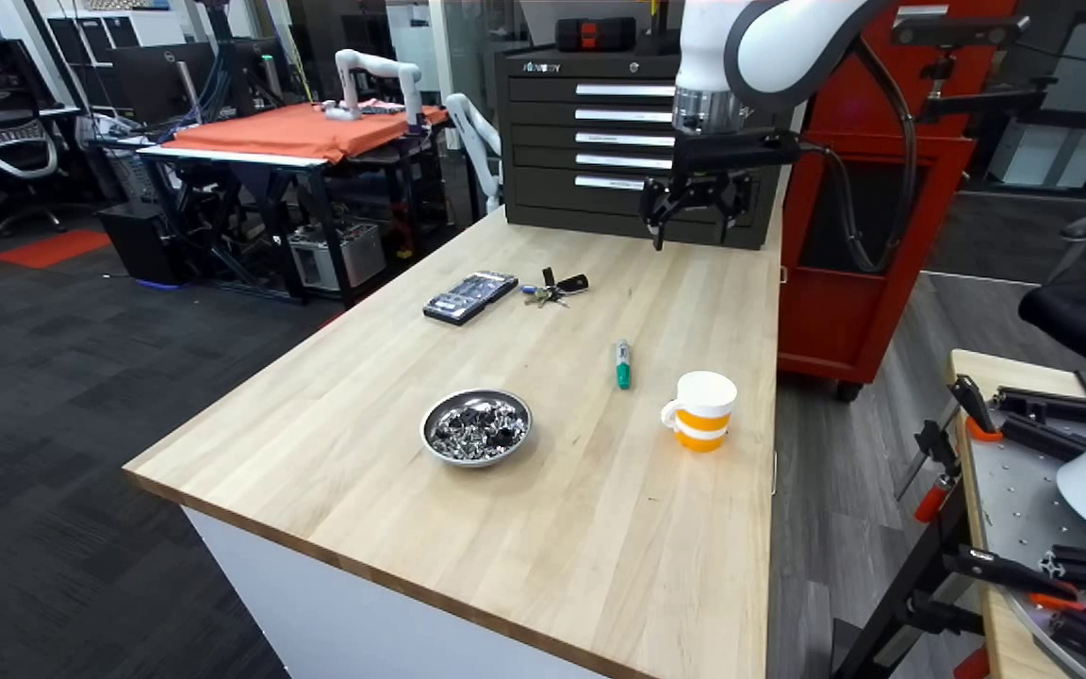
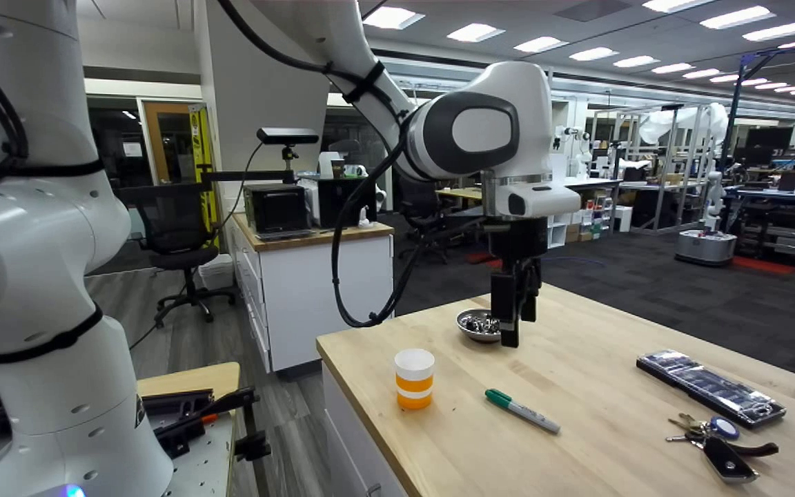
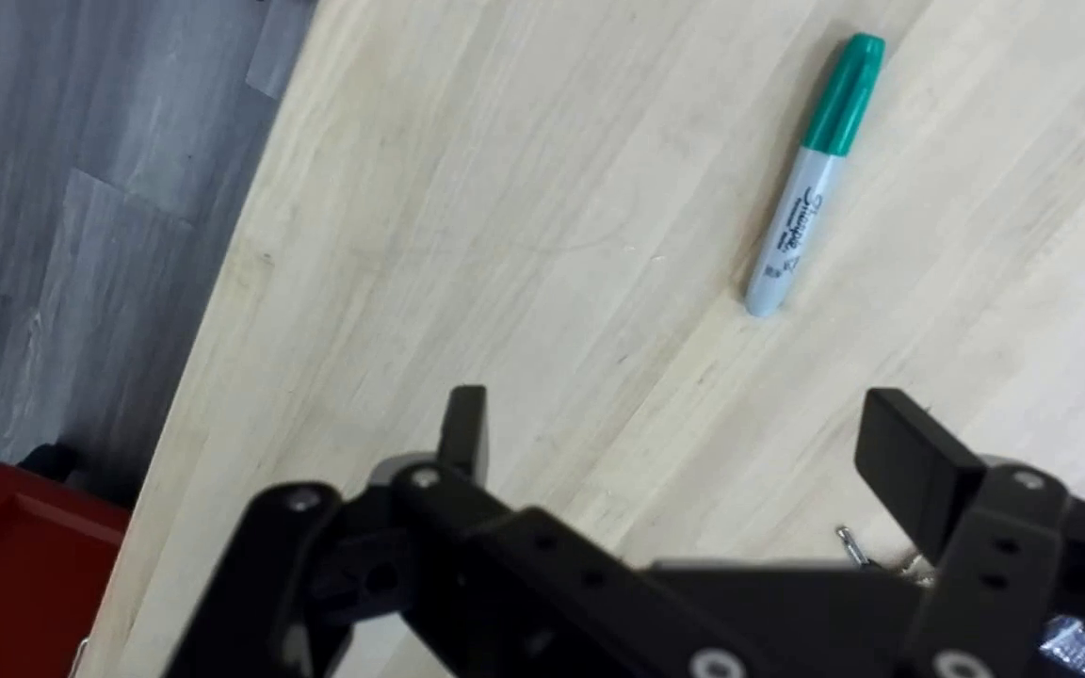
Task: Put the pen in the cup
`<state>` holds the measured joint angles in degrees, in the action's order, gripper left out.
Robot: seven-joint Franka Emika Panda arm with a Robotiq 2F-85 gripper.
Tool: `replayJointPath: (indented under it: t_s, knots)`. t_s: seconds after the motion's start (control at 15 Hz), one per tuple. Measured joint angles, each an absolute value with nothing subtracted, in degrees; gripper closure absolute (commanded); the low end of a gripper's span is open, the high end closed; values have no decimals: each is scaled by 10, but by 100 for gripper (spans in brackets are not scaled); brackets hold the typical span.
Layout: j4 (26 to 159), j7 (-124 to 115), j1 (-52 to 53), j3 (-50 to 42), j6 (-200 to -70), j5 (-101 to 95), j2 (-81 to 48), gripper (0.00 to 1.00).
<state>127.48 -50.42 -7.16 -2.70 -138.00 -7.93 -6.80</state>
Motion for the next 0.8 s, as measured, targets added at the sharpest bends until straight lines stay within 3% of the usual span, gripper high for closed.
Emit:
replayJointPath:
  t_s: [0.8]
  knots:
    - [1175, -533, -30, -43, -1446, 7, -228, 0]
